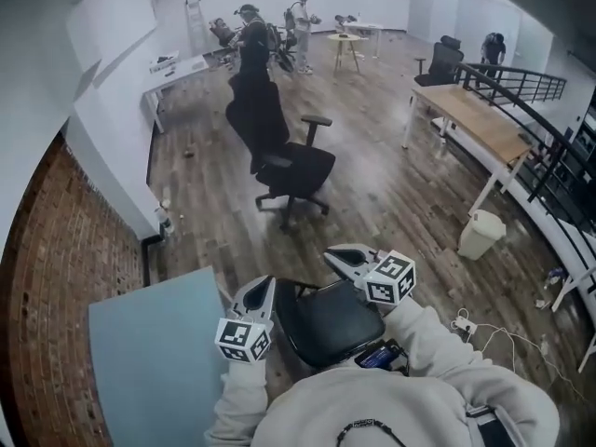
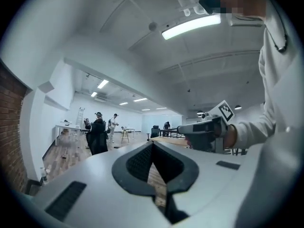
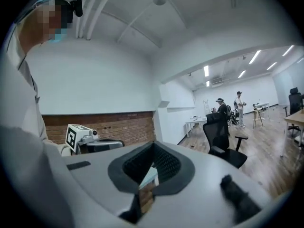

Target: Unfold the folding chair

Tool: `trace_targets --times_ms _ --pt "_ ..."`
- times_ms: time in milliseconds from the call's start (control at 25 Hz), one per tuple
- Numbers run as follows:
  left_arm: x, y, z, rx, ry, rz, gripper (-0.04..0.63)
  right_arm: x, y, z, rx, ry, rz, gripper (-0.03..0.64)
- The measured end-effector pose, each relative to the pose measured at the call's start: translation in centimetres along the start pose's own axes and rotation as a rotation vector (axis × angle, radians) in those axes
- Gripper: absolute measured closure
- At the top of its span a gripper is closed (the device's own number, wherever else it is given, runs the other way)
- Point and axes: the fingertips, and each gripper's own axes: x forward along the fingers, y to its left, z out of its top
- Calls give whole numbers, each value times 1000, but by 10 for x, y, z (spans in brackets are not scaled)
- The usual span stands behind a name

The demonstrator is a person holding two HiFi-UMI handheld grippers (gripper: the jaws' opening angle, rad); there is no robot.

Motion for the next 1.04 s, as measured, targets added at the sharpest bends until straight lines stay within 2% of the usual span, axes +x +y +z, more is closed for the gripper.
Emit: trace_targets --times_ms 120,240,520,1040 --pt "3 1 21 31 -19 -30 589 4 16 12 -26 5 -24 609" --pt "2 -1 25 52 -24 -58 591 2 27 18 -73 13 -42 611" --pt "-2 6 29 21 -45 -67 591 -1 32 26 -106 17 -65 611" --pt "5 4 31 31 -50 -97 591 1 29 21 -127 30 -72 611"
